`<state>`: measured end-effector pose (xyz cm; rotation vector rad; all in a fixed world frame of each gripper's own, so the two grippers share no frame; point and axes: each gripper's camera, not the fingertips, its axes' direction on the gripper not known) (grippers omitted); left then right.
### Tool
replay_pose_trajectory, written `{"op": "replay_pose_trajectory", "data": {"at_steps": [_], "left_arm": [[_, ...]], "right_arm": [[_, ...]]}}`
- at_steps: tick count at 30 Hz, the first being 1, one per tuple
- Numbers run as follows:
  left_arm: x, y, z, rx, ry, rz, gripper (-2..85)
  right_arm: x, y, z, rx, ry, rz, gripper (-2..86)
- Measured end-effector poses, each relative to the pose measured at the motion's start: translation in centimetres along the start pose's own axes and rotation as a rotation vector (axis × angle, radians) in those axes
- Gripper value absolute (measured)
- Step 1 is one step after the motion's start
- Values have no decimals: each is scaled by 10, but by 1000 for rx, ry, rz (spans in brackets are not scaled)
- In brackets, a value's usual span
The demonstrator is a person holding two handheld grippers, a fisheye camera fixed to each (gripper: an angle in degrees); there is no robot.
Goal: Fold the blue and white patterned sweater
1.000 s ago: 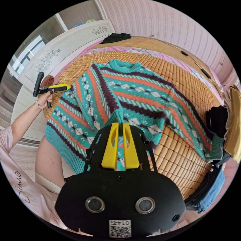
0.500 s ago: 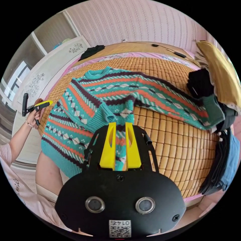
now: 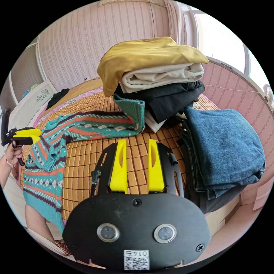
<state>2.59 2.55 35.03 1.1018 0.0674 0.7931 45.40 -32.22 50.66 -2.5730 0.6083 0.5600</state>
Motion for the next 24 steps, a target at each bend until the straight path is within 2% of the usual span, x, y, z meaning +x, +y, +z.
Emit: {"op": "replay_pose_trajectory", "data": {"at_steps": [5, 11, 14, 17, 19, 24], "left_arm": [[27, -75, 60, 67, -35, 65, 94], [58, -138, 122, 50, -156, 334, 126], [63, -157, 137, 83, -133, 329, 96], [61, -162, 149, 25, -141, 267, 31], [54, -155, 148, 10, -138, 224, 18], [16, -99, 88, 101, -66, 123, 9]], "right_arm": [[20, -8, 11, 80, -52, 15, 135], [31, -17, 16, 104, -75, 18, 111], [30, -22, 21, 65, -103, 5, 67], [26, -21, 14, 64, -121, -1, 47], [22, -17, 9, 60, -157, -4, 38], [-15, -4, -18, 70, -298, -57, 25]]}}
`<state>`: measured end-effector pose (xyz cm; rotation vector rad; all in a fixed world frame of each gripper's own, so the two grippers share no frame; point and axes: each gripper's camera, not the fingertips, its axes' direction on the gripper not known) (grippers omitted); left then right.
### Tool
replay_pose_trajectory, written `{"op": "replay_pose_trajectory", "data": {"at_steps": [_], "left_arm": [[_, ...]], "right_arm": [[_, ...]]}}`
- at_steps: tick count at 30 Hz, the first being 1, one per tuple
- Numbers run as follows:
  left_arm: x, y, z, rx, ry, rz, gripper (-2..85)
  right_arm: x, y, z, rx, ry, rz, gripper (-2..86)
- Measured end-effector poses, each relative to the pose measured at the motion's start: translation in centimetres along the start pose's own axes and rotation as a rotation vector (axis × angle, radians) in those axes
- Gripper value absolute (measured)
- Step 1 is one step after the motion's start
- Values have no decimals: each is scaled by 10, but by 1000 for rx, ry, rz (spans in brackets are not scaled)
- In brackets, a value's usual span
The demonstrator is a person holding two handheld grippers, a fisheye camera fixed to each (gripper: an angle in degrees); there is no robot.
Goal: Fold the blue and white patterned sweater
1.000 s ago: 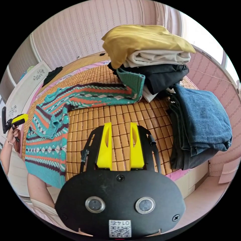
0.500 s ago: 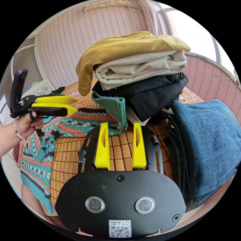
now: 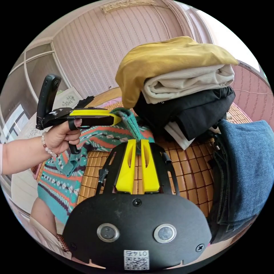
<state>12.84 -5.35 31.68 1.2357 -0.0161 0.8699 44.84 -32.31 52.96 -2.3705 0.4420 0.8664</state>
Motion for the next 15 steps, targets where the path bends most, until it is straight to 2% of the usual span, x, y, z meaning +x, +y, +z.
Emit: {"op": "replay_pose_trajectory", "data": {"at_steps": [4, 7, 9, 11, 14, 15], "left_arm": [[-39, 48, -74, 79, -68, -90, 13], [-81, 91, -170, 223, -158, -211, 27], [-113, 151, -248, 301, -224, -333, 44], [-135, 207, -289, 267, -300, -440, 60], [-171, 312, -331, 150, -442, -693, 64], [-180, 352, -343, 120, -436, -784, 64]], "right_arm": [[-95, -15, -10, 75, -78, -159, 19], [-191, -47, -19, 133, -273, -295, 24], [-260, -54, -14, 111, -405, -398, 32], [-345, -37, 13, 52, -482, -527, 48], [-405, 5, 61, -134, -537, -616, 100], [-410, 13, 68, -166, -546, -627, 109]]}}
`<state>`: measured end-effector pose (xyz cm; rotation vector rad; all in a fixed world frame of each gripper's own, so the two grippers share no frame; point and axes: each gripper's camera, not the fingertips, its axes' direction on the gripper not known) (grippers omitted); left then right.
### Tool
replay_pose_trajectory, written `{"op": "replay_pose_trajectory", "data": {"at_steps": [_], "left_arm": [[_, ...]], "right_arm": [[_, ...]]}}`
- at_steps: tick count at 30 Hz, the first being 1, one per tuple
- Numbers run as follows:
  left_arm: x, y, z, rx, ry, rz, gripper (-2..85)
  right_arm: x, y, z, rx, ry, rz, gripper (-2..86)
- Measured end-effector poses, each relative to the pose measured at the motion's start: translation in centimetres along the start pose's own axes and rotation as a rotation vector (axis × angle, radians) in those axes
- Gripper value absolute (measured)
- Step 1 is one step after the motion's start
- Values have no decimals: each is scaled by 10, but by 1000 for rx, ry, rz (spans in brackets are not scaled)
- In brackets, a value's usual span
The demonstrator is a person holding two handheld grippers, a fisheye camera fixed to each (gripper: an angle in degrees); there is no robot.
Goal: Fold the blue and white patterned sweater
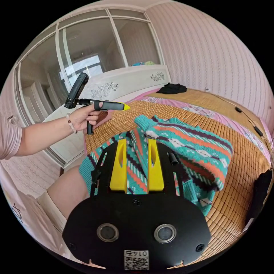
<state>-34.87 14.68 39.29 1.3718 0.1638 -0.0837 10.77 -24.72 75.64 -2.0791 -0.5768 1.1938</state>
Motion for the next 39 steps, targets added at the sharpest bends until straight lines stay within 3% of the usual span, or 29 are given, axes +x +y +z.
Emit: {"op": "replay_pose_trajectory", "data": {"at_steps": [5, 13, 16, 18, 20, 24, 25, 30, 34, 36, 39], "left_arm": [[-76, 53, 2, -83, 54, -157, 63], [-49, 24, 72, -151, 199, -87, 97], [-38, 6, 104, -210, 69, -31, 101], [-40, 2, 133, -358, -17, -15, 52], [-44, 0, 118, -293, -14, 5, 4], [-66, 5, 36, 36, -53, -7, -7], [-73, 7, 30, 51, -50, -20, -8], [-120, 25, 65, -118, 108, -178, 6], [-112, 18, 87, -169, 189, -162, 87], [-103, 14, 111, -284, 122, -99, 51], [-97, 9, 79, -168, 63, -34, -4]], "right_arm": [[6, 34, 42, -175, 42, 21, 121], [71, 32, 50, -266, 385, 110, 110], [100, 28, 61, -296, 466, 162, 109], [118, 26, 67, -312, 493, 206, 109], [136, 23, 70, -302, 534, 249, 107], [156, 24, 79, -295, 561, 290, 93], [161, 25, 86, -308, 551, 293, 88], [172, 29, 100, -311, 527, 304, 76], [174, 27, 109, -330, 549, 255, 68], [177, 27, 114, -334, 560, 253, 67], [182, 23, 116, -349, 575, 242, 68]]}}
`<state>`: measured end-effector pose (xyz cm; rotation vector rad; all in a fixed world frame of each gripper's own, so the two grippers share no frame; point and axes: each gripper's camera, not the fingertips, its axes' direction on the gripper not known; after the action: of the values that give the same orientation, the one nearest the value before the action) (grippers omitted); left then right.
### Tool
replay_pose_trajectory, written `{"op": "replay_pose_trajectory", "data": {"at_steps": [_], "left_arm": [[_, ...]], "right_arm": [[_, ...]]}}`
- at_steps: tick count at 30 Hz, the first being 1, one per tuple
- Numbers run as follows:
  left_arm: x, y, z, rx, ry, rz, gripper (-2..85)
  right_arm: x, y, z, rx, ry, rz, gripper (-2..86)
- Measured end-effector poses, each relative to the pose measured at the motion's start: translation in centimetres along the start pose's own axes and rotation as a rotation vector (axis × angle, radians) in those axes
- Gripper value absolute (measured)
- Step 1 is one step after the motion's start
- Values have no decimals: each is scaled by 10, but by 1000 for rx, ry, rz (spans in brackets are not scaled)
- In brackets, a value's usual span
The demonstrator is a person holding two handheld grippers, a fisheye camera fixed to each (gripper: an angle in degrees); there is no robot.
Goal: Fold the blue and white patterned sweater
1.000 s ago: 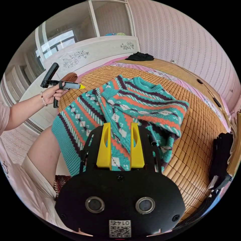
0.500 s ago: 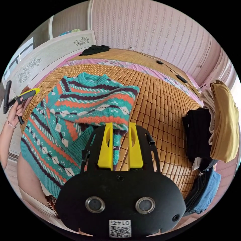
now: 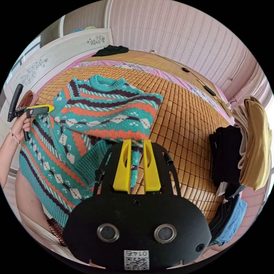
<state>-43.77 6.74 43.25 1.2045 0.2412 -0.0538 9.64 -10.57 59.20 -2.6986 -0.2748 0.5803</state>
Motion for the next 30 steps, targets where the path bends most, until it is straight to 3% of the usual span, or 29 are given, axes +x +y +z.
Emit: {"op": "replay_pose_trajectory", "data": {"at_steps": [3, 5, 9, 13, 15, 18, 23, 25, 27, 30], "left_arm": [[-12, 16, -54, 206, -35, -34, -8], [-28, 25, -61, 231, -43, -65, -7], [-48, 26, -31, 94, 62, -106, 7], [-41, 12, -7, 23, 108, -91, 86], [-39, 3, 19, -96, 71, -76, 57], [-38, -1, -5, -16, 107, -54, 5], [-40, 20, -84, 249, 36, -28, 0], [-54, 24, -72, 187, 4, -36, 7], [-77, 28, -22, -67, -2, -75, 40], [-104, 36, -31, -10, 103, -167, 52]], "right_arm": [[4, -4, 5, 0, 0, -13, 69], [9, -7, 16, -12, -13, -15, 67], [18, -9, 21, -14, -25, 1, 66], [26, -10, 27, -14, -18, -16, 66], [29, -12, 30, -17, -11, -19, 66], [37, -15, 29, -26, -5, -30, 66], [55, -21, 35, -24, -65, -9, 62], [55, -21, 50, -53, -94, -33, 57], [55, -20, 57, -39, -58, -44, 52], [59, -21, 56, -45, -21, -92, 51]]}}
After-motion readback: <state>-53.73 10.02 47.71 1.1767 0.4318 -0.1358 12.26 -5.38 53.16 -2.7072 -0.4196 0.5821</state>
